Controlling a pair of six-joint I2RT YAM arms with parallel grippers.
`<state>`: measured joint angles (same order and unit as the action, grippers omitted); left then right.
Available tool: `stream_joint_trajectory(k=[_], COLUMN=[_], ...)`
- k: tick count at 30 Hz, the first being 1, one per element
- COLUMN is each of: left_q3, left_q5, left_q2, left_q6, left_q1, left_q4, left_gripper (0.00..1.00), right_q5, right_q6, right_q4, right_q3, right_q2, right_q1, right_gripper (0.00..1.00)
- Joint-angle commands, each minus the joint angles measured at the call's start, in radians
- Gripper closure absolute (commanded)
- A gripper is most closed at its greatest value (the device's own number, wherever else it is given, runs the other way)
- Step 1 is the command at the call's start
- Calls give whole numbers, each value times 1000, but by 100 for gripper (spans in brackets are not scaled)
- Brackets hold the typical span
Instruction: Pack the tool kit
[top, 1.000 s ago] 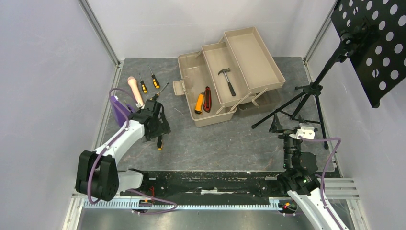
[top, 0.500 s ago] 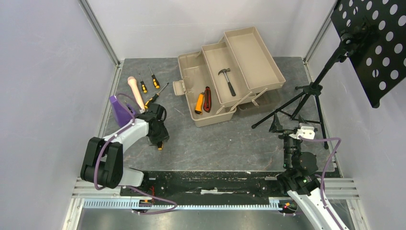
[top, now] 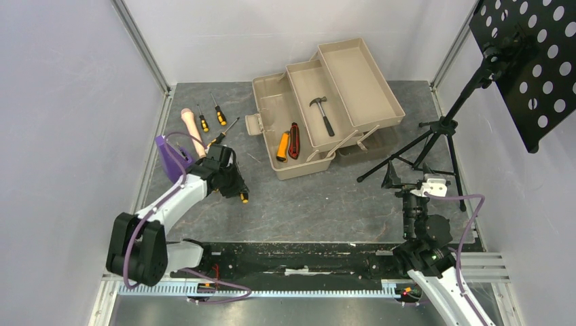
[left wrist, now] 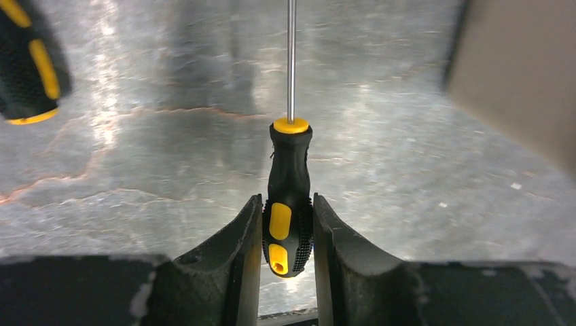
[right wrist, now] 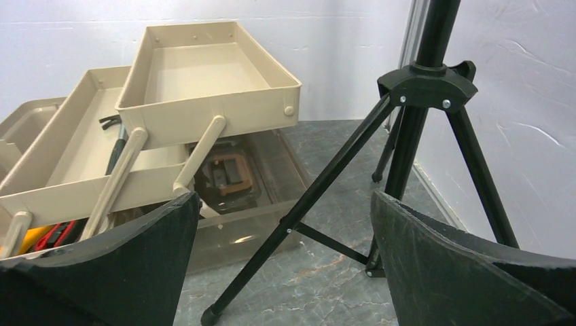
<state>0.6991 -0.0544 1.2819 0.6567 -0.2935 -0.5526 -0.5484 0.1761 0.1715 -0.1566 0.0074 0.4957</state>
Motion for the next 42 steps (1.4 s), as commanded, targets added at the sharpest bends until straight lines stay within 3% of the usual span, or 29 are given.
stream_joint_trajectory(k=[1, 10, 16, 20, 31, 39, 42], left_q3=[31, 0, 17, 13, -12, -7, -7], left_q5=[-144, -385, -397, -368, -302, -301, -317], left_q2=[-113, -277, -331, -352, -329, -257, -232], left_q6=[30, 140, 178, 211, 274, 280, 292], left_q1=[-5, -31, -123, -192, -344, -399, -407], left_q4=[128, 423, 540, 621, 799, 904, 952], left_gripper=[89, 92, 92, 92, 92, 92, 92], right_q5=[67, 468, 813, 962, 1125, 1108, 1090], right_q6=[-36, -136, -302, -434, -822, -857, -860], right_q4=[-43, -129, -94, -13, 324, 392, 394], right_q3=[-100, -314, -450, -515, -567, -611, -621], right_q2=[-32, 229, 480, 638, 955, 1086, 1128], right_q1=[7, 7, 8, 7, 31, 105, 116], right_gripper=[2, 2, 1, 6, 17, 22, 28])
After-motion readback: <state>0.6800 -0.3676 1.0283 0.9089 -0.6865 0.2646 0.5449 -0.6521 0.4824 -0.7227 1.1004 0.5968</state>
